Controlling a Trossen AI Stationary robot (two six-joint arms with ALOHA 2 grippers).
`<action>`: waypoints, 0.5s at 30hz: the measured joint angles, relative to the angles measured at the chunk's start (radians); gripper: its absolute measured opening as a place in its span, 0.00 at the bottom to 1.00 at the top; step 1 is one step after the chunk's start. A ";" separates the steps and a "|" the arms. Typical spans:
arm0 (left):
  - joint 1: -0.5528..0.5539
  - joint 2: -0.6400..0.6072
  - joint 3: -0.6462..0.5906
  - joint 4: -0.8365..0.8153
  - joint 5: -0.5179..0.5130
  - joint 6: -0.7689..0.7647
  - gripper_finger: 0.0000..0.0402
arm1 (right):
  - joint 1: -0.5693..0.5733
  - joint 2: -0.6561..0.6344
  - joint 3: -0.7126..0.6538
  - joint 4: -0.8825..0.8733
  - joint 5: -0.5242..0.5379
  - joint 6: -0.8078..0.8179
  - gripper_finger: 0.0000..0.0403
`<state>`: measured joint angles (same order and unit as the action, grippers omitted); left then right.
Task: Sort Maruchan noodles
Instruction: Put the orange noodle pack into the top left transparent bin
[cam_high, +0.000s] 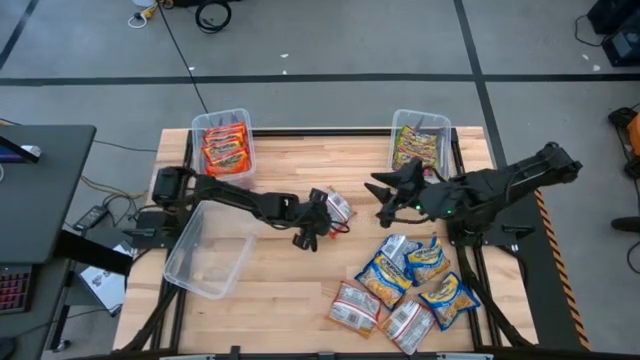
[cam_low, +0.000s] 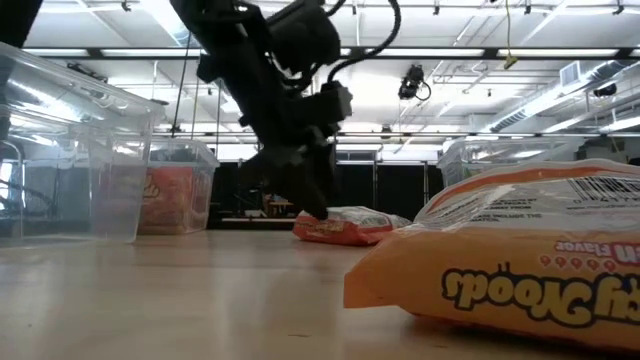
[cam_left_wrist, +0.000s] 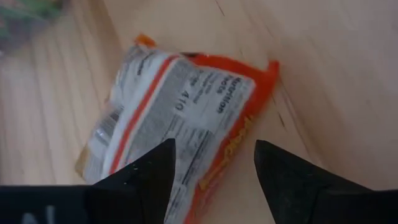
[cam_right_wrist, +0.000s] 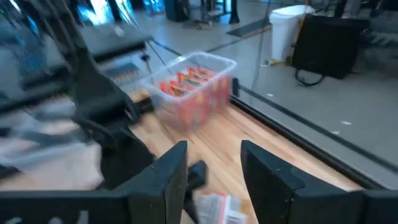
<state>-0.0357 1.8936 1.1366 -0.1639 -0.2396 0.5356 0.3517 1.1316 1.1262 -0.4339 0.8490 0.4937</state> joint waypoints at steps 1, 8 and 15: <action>0.002 0.021 0.001 0.033 0.001 0.001 0.55 | 0.007 -0.010 -0.001 -0.011 0.000 0.008 0.38; 0.018 0.109 0.005 0.121 0.051 0.007 0.51 | 0.020 -0.034 -0.001 0.041 0.002 0.005 0.36; 0.016 0.148 0.008 0.143 0.020 0.011 0.37 | 0.020 -0.039 -0.002 0.052 -0.005 -0.004 0.36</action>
<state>-0.0196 2.0420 1.1446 -0.0206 -0.2198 0.5468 0.3721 1.0925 1.1240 -0.3822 0.8444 0.4898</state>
